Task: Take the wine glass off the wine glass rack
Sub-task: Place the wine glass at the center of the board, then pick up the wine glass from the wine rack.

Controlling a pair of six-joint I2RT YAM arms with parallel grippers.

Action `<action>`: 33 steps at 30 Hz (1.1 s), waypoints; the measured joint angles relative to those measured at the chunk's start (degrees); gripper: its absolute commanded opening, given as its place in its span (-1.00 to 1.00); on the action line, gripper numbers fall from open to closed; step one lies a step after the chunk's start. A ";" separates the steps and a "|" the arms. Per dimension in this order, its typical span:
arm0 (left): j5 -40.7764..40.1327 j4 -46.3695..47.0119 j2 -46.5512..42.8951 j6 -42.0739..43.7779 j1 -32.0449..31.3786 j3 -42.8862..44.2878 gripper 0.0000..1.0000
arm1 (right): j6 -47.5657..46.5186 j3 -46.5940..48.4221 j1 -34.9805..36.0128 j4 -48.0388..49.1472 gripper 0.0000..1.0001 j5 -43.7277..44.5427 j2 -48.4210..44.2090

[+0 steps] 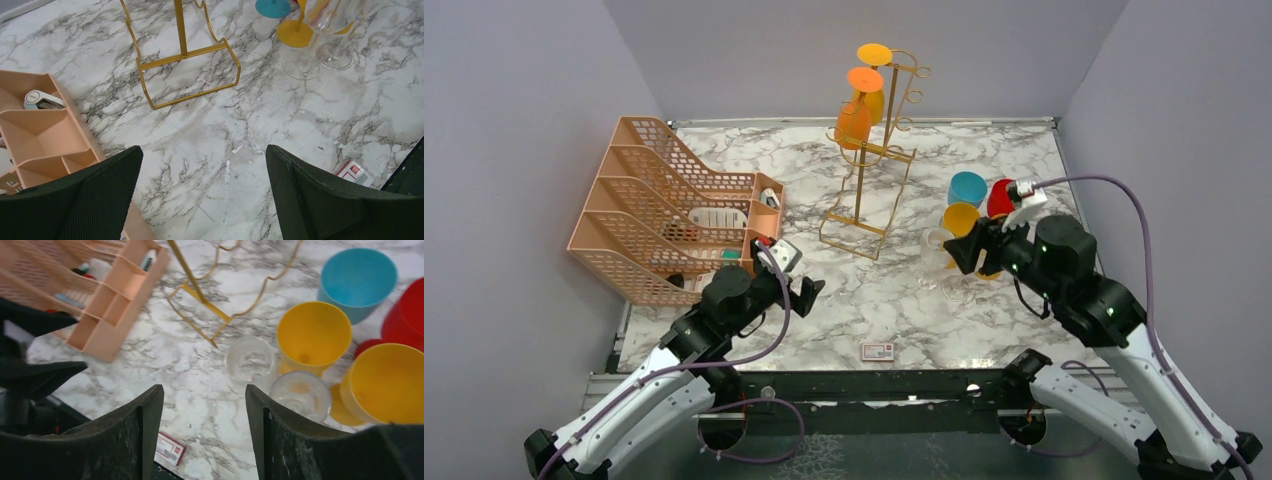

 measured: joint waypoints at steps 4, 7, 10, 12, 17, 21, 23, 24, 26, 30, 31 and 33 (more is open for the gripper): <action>-0.04 -0.02 2.10 -0.33 0.00 0.07 0.98 | 0.57 -8.44 0.00 9.53 0.32 -9.40 -8.44; -0.26 -0.81 5.49 -0.52 0.04 1.77 0.98 | 1.55 -12.94 0.00 15.28 0.33 -14.47 -11.37; -0.26 -1.16 10.78 -0.76 0.90 5.29 0.98 | 2.21 -15.69 0.00 19.08 0.33 -18.78 -12.44; -0.17 -1.27 15.08 -1.33 2.69 8.44 0.98 | 2.64 -16.44 0.00 20.68 0.34 -20.79 -12.44; 1.99 -0.24 23.52 -4.28 12.81 14.78 0.98 | 3.23 -16.48 0.00 21.64 0.36 -22.47 -12.24; 6.86 0.00 30.77 -9.05 24.41 23.45 0.97 | 3.15 -16.48 0.00 21.11 0.38 -22.43 -12.11; 8.66 0.13 34.86 -11.69 28.57 29.70 0.93 | 2.97 -16.46 0.00 20.74 0.39 -22.32 -12.20; 9.46 0.17 36.81 -12.87 29.81 32.92 0.91 | 2.86 -16.46 0.00 20.61 0.39 -22.25 -12.33; 11.30 0.39 40.81 -14.80 31.15 39.89 0.88 | 2.47 -16.44 0.00 20.31 0.40 -22.03 -12.63; 16.61 0.07 52.22 -19.08 32.28 58.27 0.73 | 1.66 -16.41 0.00 19.82 0.40 -21.70 -13.18; 18.36 0.24 55.60 -20.63 32.35 63.32 0.69 | 1.53 -16.41 0.00 19.69 0.40 -21.66 -13.16; 21.44 0.85 61.09 -23.58 32.35 70.27 0.64 | 1.49 -16.33 0.00 19.04 0.41 -21.62 -13.07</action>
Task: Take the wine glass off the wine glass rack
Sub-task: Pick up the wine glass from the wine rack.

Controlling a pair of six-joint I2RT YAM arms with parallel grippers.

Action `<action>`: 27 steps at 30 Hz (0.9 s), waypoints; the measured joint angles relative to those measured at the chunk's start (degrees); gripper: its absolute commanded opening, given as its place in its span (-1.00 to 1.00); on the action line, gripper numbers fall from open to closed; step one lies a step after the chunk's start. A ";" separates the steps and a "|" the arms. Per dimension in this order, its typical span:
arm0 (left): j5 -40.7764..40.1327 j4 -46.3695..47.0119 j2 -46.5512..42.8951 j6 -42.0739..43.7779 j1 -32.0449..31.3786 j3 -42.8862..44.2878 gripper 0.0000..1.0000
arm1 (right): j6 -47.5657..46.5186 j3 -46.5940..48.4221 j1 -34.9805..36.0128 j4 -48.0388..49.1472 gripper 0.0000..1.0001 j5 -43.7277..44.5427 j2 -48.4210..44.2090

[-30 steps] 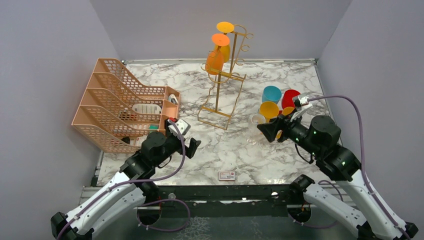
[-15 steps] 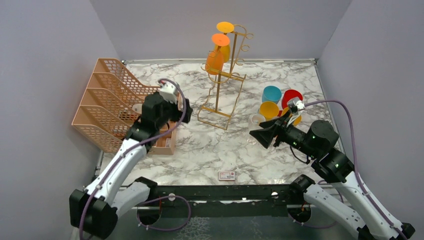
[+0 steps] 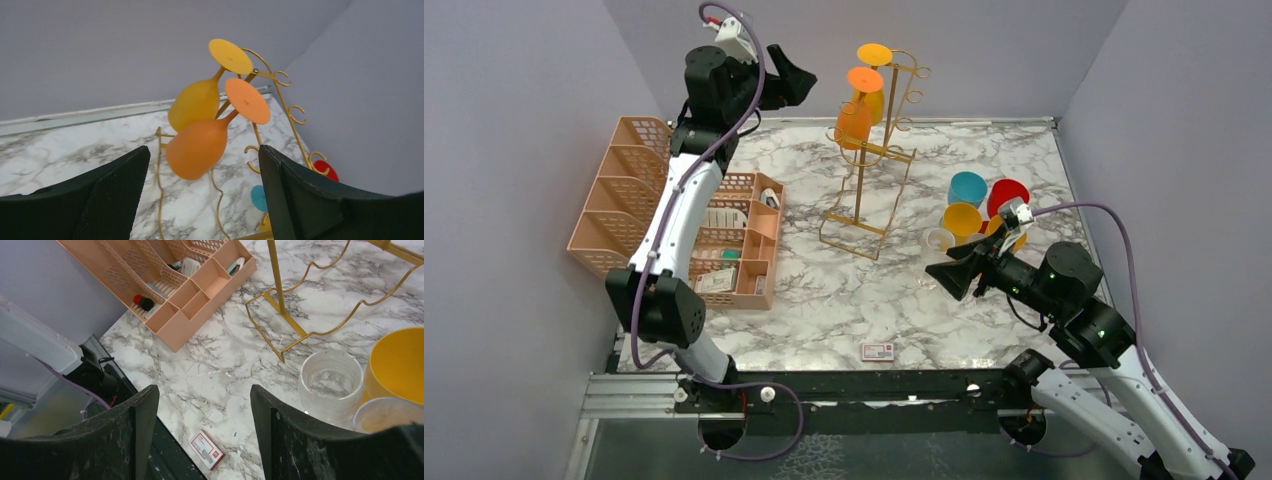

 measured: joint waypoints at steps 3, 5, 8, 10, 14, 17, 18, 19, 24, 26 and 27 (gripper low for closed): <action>3.23 0.00 6.75 -4.48 0.00 7.23 0.59 | -0.04 0.70 0.02 -1.64 0.41 0.09 0.33; 4.55 -0.02 11.34 -7.32 -0.15 11.34 0.56 | -0.17 0.98 0.00 -1.99 0.41 0.15 0.48; 5.60 -0.42 16.61 -10.45 -0.50 15.50 0.54 | -0.52 1.11 0.00 -2.56 0.41 0.15 0.55; 5.84 -0.50 19.58 -11.93 -0.74 17.68 0.54 | -0.83 1.31 0.00 -3.06 0.41 0.13 0.70; 5.88 -0.98 23.23 -13.84 -2.21 20.72 0.49 | -1.07 1.68 0.00 -3.80 0.42 0.13 0.90; 5.88 -1.31 24.76 -14.93 -3.32 22.75 0.47 | -1.11 1.79 0.02 -4.22 0.42 0.13 0.94; 5.88 -1.31 25.14 -15.30 -3.67 23.45 0.47 | -1.11 1.84 0.00 -4.37 0.42 0.13 0.96; 5.88 -1.33 25.49 -15.63 -4.00 24.00 0.46 | -1.11 1.88 0.00 -4.50 0.42 0.13 1.01; 5.86 -1.31 26.10 -16.57 -4.96 25.00 0.35 | -1.20 1.90 0.00 -5.03 0.42 0.13 1.05; 5.86 -1.31 26.25 -16.59 -5.14 25.00 0.29 | -1.31 1.92 0.00 -5.05 0.42 0.11 1.05; 5.86 -1.33 26.40 -16.57 -5.33 25.00 0.24 | -1.36 1.95 0.00 -5.05 0.42 0.11 1.05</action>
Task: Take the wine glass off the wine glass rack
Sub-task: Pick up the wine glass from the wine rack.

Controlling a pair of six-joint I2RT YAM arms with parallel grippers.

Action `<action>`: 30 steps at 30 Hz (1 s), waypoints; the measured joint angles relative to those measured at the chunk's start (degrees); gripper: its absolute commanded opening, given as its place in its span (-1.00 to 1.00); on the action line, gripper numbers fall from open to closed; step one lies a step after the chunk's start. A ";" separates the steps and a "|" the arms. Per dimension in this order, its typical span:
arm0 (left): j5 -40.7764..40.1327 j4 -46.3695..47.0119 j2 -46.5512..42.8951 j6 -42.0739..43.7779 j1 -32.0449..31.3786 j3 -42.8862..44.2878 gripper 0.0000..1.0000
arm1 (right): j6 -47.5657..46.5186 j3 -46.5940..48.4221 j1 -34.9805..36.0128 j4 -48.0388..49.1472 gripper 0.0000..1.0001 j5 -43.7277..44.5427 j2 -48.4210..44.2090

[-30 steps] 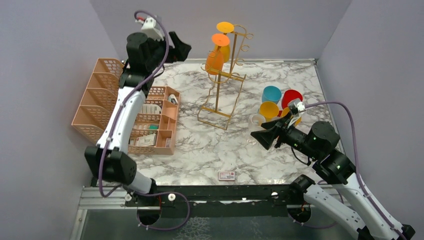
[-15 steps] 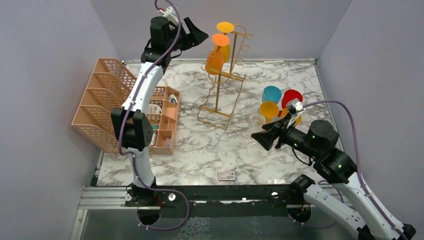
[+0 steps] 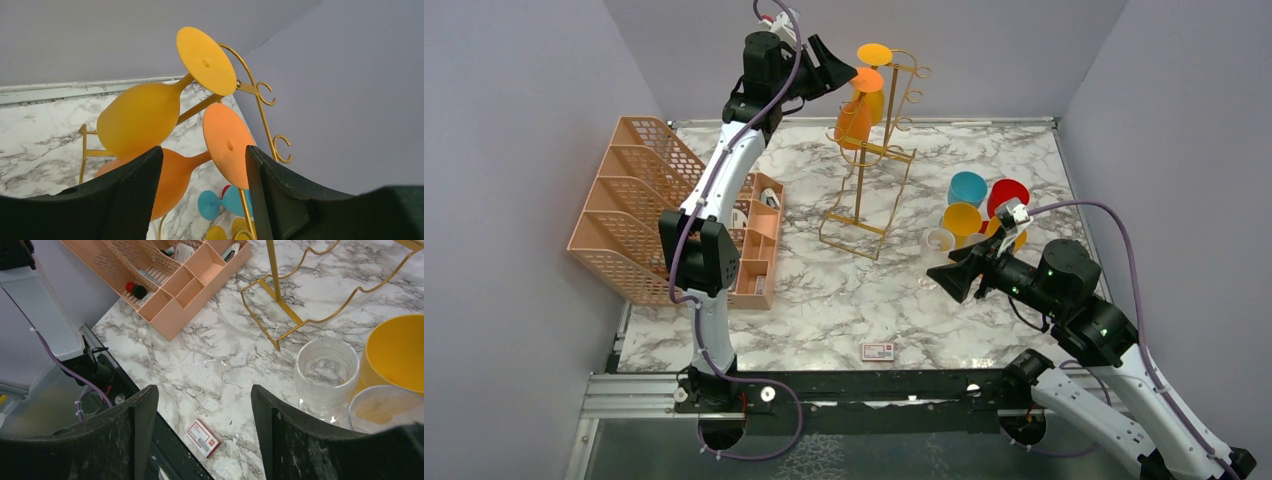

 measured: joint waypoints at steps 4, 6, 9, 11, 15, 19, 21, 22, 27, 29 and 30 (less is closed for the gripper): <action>-0.02 -0.11 0.74 0.04 -0.33 0.00 0.12 | -0.09 0.00 0.00 -0.02 0.42 0.00 0.00; -0.02 -0.28 1.25 0.04 -0.59 0.13 0.08 | -0.09 0.02 0.00 -0.02 0.42 0.00 0.00; -0.02 -0.48 2.32 0.02 -0.98 1.05 -0.04 | -0.09 0.02 0.00 -0.07 0.42 -0.02 0.00; -0.02 -0.63 2.80 0.15 -1.25 1.66 -0.09 | -0.11 0.11 0.00 -0.17 0.42 0.00 0.00; -0.07 -1.05 2.93 0.35 -1.60 2.08 -0.24 | -0.09 0.50 0.00 -0.46 0.42 -0.02 0.00; -0.85 -1.05 2.80 0.87 -1.77 2.08 -0.42 | -0.09 0.55 0.00 -0.50 0.42 -0.02 0.00; -1.64 -1.16 2.47 1.42 -1.97 2.08 -0.52 | -0.09 0.55 0.00 -0.52 0.42 0.00 0.00; -1.99 -1.36 2.29 1.64 -2.08 2.08 -0.57 | -0.09 0.55 0.00 -0.52 0.42 0.00 0.00; -3.43 -1.73 1.79 2.29 -2.64 2.05 -0.63 | -0.09 0.55 0.00 -0.52 0.42 0.00 0.00; -3.96 -1.77 1.73 2.40 -2.73 2.05 -0.65 | -0.07 0.55 0.00 -0.52 0.42 0.00 0.00; -4.20 -1.79 1.68 2.43 -2.84 2.03 -0.67 | -0.07 0.55 0.00 -0.52 0.42 0.00 0.00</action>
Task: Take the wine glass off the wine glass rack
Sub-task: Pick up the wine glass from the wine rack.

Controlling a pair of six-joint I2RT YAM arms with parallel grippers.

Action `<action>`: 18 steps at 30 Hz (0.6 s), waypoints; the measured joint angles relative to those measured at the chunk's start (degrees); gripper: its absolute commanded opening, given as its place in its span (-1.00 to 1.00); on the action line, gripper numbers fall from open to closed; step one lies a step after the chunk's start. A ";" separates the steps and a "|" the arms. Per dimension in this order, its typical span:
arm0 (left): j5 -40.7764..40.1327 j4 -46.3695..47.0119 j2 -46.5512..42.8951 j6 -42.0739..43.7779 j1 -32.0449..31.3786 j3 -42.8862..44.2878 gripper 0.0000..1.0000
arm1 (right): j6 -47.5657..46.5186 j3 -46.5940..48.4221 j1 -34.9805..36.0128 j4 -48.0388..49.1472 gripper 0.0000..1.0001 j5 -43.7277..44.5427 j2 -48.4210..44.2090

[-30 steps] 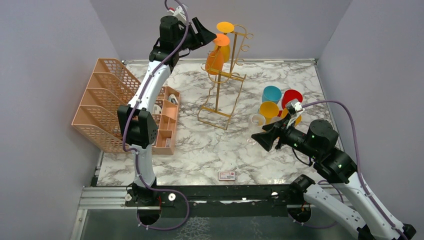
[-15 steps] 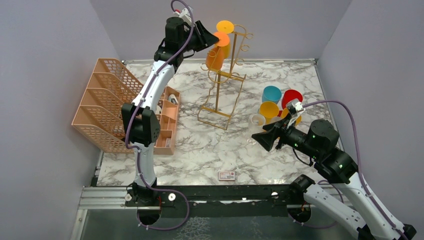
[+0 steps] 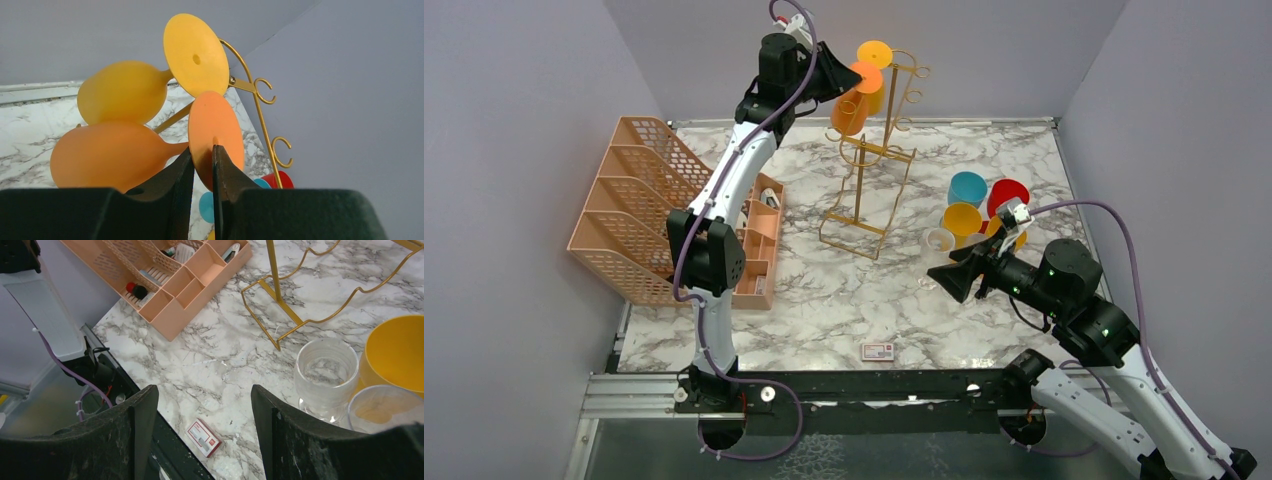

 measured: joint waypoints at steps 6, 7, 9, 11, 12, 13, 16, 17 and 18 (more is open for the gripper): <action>-1.07 -0.42 -0.37 -0.11 -0.20 -0.22 -0.76 | 0.00 0.00 0.00 0.00 0.42 0.00 0.00; -1.07 -0.46 -0.39 -0.22 -0.20 -0.22 -0.77 | 0.00 0.00 0.00 0.00 0.42 0.00 0.00; -1.07 -0.61 -0.46 -0.70 -0.20 -0.22 -0.80 | 0.00 0.00 0.00 0.00 0.42 0.00 0.00; -1.07 -0.74 -0.52 -1.16 -0.20 -0.22 -0.80 | 0.00 0.00 0.00 -0.02 0.42 0.00 0.00; -1.07 -0.74 -0.55 -1.36 -0.20 -0.24 -0.79 | 0.00 0.00 0.00 -0.02 0.42 0.00 0.00; -1.09 -0.76 -0.57 -1.51 -0.20 -0.24 -0.77 | 0.00 0.00 0.00 -0.02 0.42 0.00 0.00; -1.16 -0.76 -0.59 -2.21 -0.20 -0.28 -0.58 | 0.00 0.00 0.02 -0.15 0.42 0.00 0.00; -1.22 -0.76 -0.61 -2.40 -0.20 -0.28 -0.57 | 0.00 0.00 0.00 -0.28 0.42 0.00 0.00; -1.29 -0.76 -0.61 -2.45 -0.20 -0.28 -0.56 | 0.00 0.00 0.02 -0.42 0.42 0.00 0.00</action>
